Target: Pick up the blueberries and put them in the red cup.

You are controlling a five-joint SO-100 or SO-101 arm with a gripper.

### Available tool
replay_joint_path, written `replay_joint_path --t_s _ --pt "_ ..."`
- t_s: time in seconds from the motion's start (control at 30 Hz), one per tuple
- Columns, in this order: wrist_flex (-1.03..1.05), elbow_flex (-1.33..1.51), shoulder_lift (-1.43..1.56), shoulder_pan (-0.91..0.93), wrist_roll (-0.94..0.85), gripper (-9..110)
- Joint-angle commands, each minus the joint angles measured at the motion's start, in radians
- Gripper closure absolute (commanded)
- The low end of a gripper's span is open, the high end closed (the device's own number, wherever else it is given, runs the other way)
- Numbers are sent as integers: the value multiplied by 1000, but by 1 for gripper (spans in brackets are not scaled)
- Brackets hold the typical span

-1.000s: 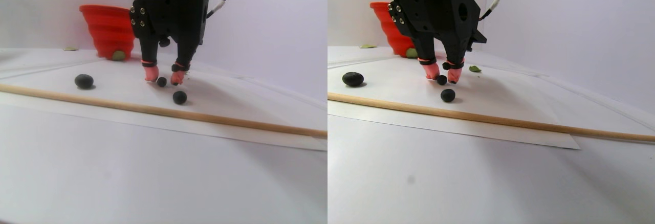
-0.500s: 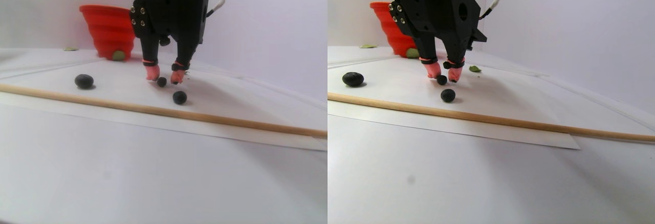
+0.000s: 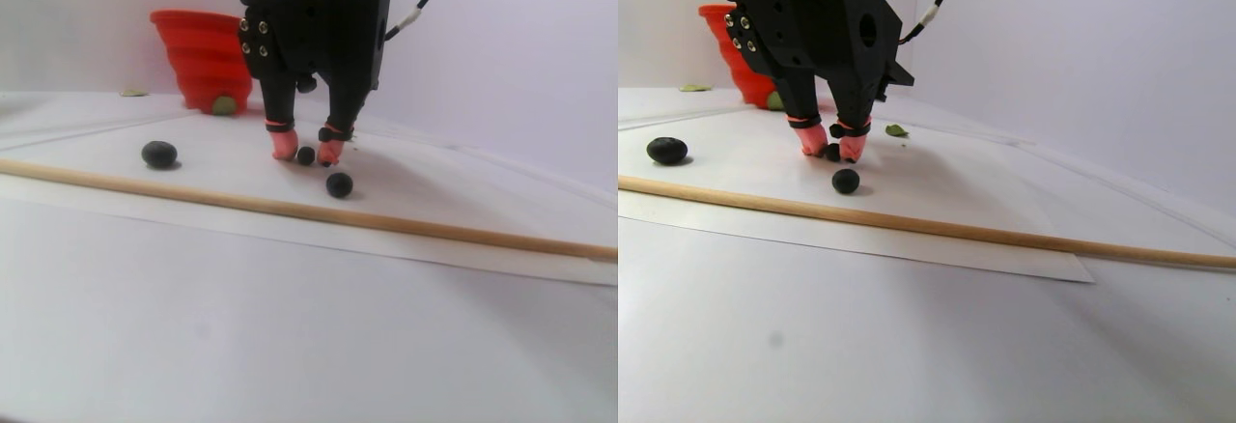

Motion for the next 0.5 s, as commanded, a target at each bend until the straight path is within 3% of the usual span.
replay_joint_path --t_s 0.0,0.47 --pt "-18 -11 -9 6 -2 85" --pt "-43 -29 -37 12 -15 86"
